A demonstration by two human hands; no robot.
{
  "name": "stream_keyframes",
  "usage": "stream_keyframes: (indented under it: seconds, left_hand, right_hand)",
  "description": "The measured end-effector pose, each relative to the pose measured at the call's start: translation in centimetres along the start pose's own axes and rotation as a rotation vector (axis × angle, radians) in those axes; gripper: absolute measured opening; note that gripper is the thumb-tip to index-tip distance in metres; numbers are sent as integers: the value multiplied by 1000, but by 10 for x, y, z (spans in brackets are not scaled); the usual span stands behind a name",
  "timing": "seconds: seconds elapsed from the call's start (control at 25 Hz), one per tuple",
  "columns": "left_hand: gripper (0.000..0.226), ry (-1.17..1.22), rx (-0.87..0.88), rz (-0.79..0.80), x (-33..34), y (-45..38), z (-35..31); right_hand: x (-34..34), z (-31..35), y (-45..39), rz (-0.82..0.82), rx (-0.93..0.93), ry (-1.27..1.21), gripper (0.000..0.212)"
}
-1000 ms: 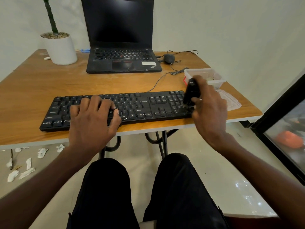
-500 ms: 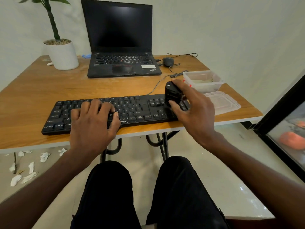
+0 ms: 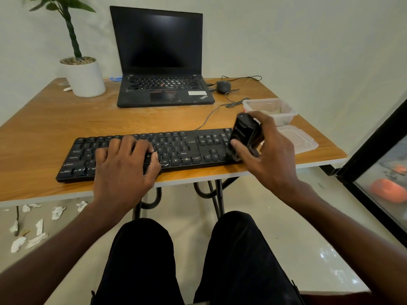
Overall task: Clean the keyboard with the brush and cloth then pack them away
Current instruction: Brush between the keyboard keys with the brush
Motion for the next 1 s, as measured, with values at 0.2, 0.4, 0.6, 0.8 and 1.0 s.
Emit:
stream_keyframes:
  seconds: [0.2, 0.4, 0.6, 0.8, 1.0]
  left_hand:
    - [41, -5, 5, -6, -1, 0, 0]
    - [37, 23, 23, -25, -2, 1, -1]
    - [36, 165, 24, -48, -12, 0, 4]
    - [40, 306, 43, -27, -43, -30, 63]
    - [88, 555, -289, 225, -35, -34, 181]
  right_hand:
    - [-21, -27, 4, -102, 149, 139, 59]
    - [-23, -17, 6, -114, 114, 105, 59]
    - [4, 28, -1, -28, 1, -150, 56]
    - [30, 72, -21, 41, -46, -367, 59]
    - [80, 125, -45, 166, -40, -665, 61]
Point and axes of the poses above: each hand's wrist, its own y-axis away from the middle knuckle, its own x-axis out of the palm, z = x × y, the point moved 10 cm from there along -y, towards the middle knuckle, and after that the axes turned 6 degrees about -x, right-handed, at the moved point
